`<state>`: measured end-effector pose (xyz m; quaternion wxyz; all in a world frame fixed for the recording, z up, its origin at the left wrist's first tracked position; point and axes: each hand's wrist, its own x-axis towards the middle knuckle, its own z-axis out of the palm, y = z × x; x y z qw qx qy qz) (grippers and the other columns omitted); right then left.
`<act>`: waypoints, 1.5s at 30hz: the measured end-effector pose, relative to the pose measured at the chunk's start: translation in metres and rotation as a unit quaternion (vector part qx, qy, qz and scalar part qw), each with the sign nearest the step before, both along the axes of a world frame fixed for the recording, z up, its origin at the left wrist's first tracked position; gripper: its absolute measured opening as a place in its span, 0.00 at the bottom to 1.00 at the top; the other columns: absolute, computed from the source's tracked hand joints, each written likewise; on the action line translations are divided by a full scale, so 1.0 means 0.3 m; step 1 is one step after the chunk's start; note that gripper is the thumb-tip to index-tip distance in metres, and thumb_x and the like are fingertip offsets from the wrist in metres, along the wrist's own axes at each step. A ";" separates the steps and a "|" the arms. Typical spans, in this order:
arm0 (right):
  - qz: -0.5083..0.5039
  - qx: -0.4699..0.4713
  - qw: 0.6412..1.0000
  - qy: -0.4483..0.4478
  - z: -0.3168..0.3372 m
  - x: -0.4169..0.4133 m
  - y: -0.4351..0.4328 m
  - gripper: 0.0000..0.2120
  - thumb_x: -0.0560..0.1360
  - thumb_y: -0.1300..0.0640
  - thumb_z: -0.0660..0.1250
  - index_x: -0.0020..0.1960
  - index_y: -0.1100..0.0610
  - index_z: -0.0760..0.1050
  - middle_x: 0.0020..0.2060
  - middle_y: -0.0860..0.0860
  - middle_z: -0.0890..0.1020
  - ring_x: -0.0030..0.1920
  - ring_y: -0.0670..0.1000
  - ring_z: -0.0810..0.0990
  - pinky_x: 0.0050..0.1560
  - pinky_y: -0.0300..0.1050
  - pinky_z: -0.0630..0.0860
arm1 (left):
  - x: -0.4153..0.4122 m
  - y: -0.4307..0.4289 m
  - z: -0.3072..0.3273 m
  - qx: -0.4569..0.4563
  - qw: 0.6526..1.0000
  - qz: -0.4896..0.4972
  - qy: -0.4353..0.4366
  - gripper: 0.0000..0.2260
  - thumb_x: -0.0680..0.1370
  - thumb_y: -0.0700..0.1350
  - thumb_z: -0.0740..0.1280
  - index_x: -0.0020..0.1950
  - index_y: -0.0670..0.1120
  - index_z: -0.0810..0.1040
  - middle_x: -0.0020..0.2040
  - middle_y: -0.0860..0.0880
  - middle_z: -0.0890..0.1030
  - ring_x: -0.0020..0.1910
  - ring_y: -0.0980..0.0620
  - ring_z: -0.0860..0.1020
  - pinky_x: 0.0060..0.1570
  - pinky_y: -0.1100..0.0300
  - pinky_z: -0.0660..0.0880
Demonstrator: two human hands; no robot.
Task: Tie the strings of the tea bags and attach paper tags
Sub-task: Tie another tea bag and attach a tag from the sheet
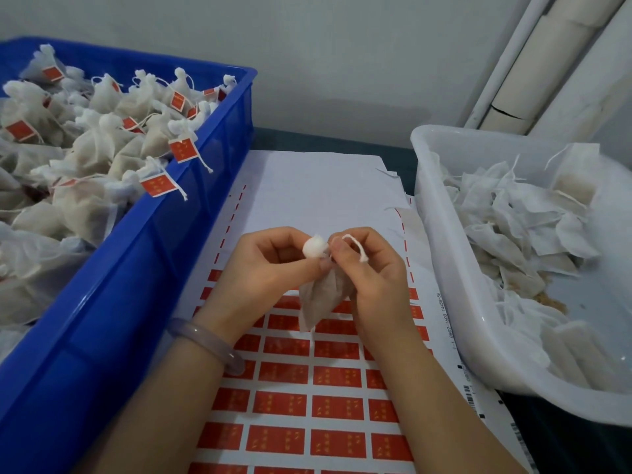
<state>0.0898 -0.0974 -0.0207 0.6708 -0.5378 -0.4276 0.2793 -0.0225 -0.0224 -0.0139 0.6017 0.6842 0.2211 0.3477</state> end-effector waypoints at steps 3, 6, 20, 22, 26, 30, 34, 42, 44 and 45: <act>0.017 -0.024 0.999 0.043 -0.001 0.000 0.002 0.04 0.70 0.51 0.66 0.36 0.47 0.77 0.35 0.46 0.80 0.38 0.46 0.79 0.39 0.40 0.78 | 0.001 -0.007 0.007 0.002 1.000 -0.005 0.008 0.11 0.64 0.52 0.71 0.40 0.47 0.81 0.36 0.50 0.83 0.37 0.53 0.83 0.36 0.66 0.77; 0.039 -0.040 0.997 0.048 -0.002 -0.007 0.005 0.06 0.69 0.46 0.69 0.37 0.47 0.78 0.35 0.46 0.81 0.40 0.47 0.80 0.43 0.43 0.78 | 0.002 -0.002 0.002 -0.033 0.999 0.011 -0.014 0.05 0.66 0.45 0.75 0.36 0.47 0.81 0.33 0.48 0.81 0.34 0.52 0.80 0.34 0.63 0.77; 0.020 -0.018 0.999 0.028 -0.008 0.002 -0.001 0.06 0.70 0.51 0.65 0.43 0.47 0.80 0.41 0.47 0.83 0.47 0.50 0.81 0.50 0.48 0.79 | 0.004 -0.006 -0.005 -0.095 0.993 -0.015 -0.070 0.09 0.64 0.52 0.70 0.39 0.49 0.83 0.38 0.48 0.82 0.39 0.51 0.81 0.38 0.62 0.77; 0.007 -0.005 1.000 -0.006 -0.003 -0.004 -0.003 0.06 0.70 0.50 0.65 0.45 0.46 0.79 0.42 0.44 0.84 0.47 0.48 0.82 0.48 0.41 0.79 | 0.003 -0.006 -0.008 -0.101 0.991 -0.029 -0.081 0.09 0.66 0.50 0.69 0.41 0.47 0.83 0.39 0.47 0.83 0.40 0.50 0.81 0.39 0.61 0.77; -0.015 0.013 1.000 -0.005 0.009 -0.007 -0.004 0.05 0.68 0.46 0.69 0.42 0.45 0.81 0.40 0.42 0.84 0.44 0.45 0.82 0.42 0.34 0.78 | 0.010 -0.007 -0.012 -0.114 0.987 -0.055 -0.098 0.07 0.72 0.45 0.68 0.43 0.42 0.81 0.40 0.46 0.82 0.41 0.49 0.81 0.41 0.61 0.78; -0.009 0.004 1.000 0.000 0.013 -0.002 -0.007 0.07 0.67 0.47 0.66 0.41 0.47 0.81 0.40 0.47 0.84 0.44 0.49 0.82 0.44 0.42 0.80 | 0.011 -0.003 -0.014 -0.182 0.971 -0.083 -0.131 0.08 0.73 0.43 0.65 0.45 0.39 0.78 0.38 0.47 0.81 0.40 0.51 0.80 0.41 0.61 0.78; -0.018 -0.003 1.000 0.001 0.013 0.002 -0.001 0.09 0.67 0.47 0.66 0.42 0.50 0.80 0.38 0.45 0.84 0.41 0.45 0.83 0.39 0.35 0.78 | 0.013 -0.007 -0.017 -0.195 0.969 -0.093 -0.122 0.11 0.74 0.44 0.64 0.49 0.39 0.79 0.43 0.45 0.82 0.45 0.49 0.81 0.44 0.60 0.78; 0.025 0.049 0.997 -0.063 -0.009 0.032 0.005 0.09 0.69 0.60 0.71 0.45 0.48 0.83 0.44 0.40 0.82 0.47 0.42 0.81 0.44 0.31 0.75 | 0.008 -0.009 -0.006 -0.245 0.951 -0.107 -0.156 0.12 0.74 0.43 0.60 0.45 0.43 0.83 0.43 0.45 0.82 0.45 0.50 0.82 0.44 0.59 0.78; 0.005 0.059 0.994 -0.088 -0.014 0.033 0.010 0.08 0.69 0.61 0.71 0.47 0.52 0.82 0.43 0.39 0.81 0.47 0.42 0.81 0.44 0.32 0.76 | 0.007 -0.010 -0.004 -0.254 0.948 -0.115 -0.156 0.13 0.74 0.43 0.59 0.43 0.44 0.83 0.42 0.46 0.82 0.45 0.51 0.82 0.44 0.59 0.78; -0.005 0.063 0.993 -0.096 -0.018 0.033 0.012 0.08 0.69 0.61 0.71 0.46 0.52 0.82 0.43 0.39 0.81 0.47 0.43 0.81 0.44 0.33 0.76 | 0.006 -0.010 -0.003 -0.257 0.946 -0.118 -0.157 0.13 0.74 0.43 0.59 0.43 0.44 0.83 0.41 0.46 0.82 0.44 0.51 0.81 0.44 0.59 0.79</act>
